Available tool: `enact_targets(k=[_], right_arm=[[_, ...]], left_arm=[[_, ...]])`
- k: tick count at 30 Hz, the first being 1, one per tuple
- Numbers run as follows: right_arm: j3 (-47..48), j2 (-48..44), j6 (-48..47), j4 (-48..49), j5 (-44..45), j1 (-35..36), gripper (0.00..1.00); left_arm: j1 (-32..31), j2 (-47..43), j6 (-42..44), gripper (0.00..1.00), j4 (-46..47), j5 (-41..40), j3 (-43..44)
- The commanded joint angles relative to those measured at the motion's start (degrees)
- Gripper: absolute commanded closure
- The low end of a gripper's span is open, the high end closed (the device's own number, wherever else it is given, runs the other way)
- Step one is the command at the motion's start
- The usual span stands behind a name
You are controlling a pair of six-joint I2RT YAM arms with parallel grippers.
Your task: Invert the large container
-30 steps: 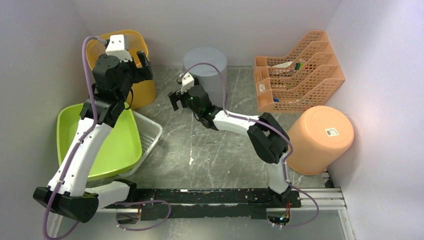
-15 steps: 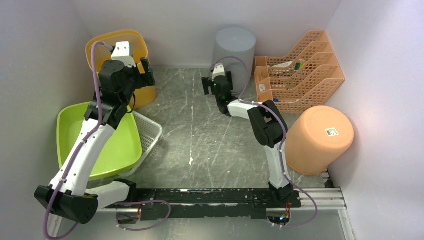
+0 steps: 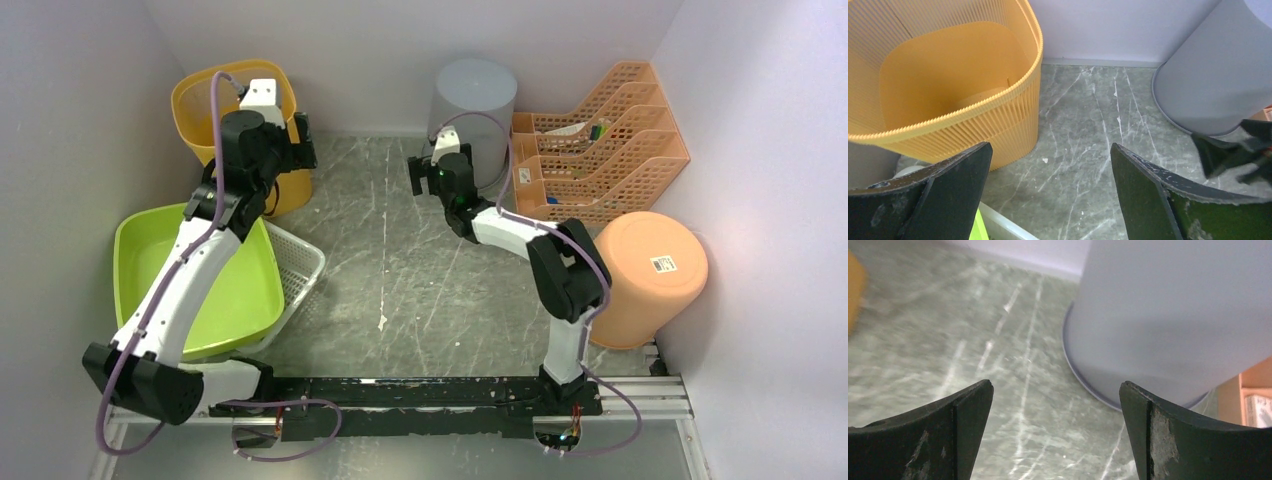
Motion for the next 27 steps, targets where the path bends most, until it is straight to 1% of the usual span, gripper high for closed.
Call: enact_targets(k=[1, 7, 11, 15, 20, 25, 27], right_arm=[[0.0, -8.0, 1.2, -5.4, -1.1, 2.3, 0.00], [-0.3, -12.8, 2.0, -11.9, -3.6, 3.6, 0.00], [-1.1, -15.0, 2.4, -13.8, -4.5, 3.8, 0.00], [-2.7, -18.4, 2.9, -14.7, -4.6, 3.9, 0.00], [-4.4, -23.3, 2.4, -16.7, -2.2, 4.0, 0.00], [-7.0, -28.0, 1.6, -16.2, 0.6, 3.9, 0.00], [-7.4, -28.4, 1.4, -15.9, 1.5, 4.0, 0.00]], left_arm=[[0.5, 4.4, 3.9, 0.00, -1.5, -1.0, 5.7], [2.0, 11.2, 9.8, 0.03, -3.1, -1.7, 14.1], [5.9, 15.2, 12.3, 0.06, -5.6, 0.0, 18.4], [9.2, 18.2, 13.0, 0.09, -5.4, 4.2, 18.3], [9.4, 21.9, 14.4, 0.10, -5.2, 8.3, 17.9], [9.4, 19.4, 14.5, 0.12, -2.9, 14.2, 14.5], [9.4, 19.6, 15.0, 0.13, -2.8, 13.3, 14.0]])
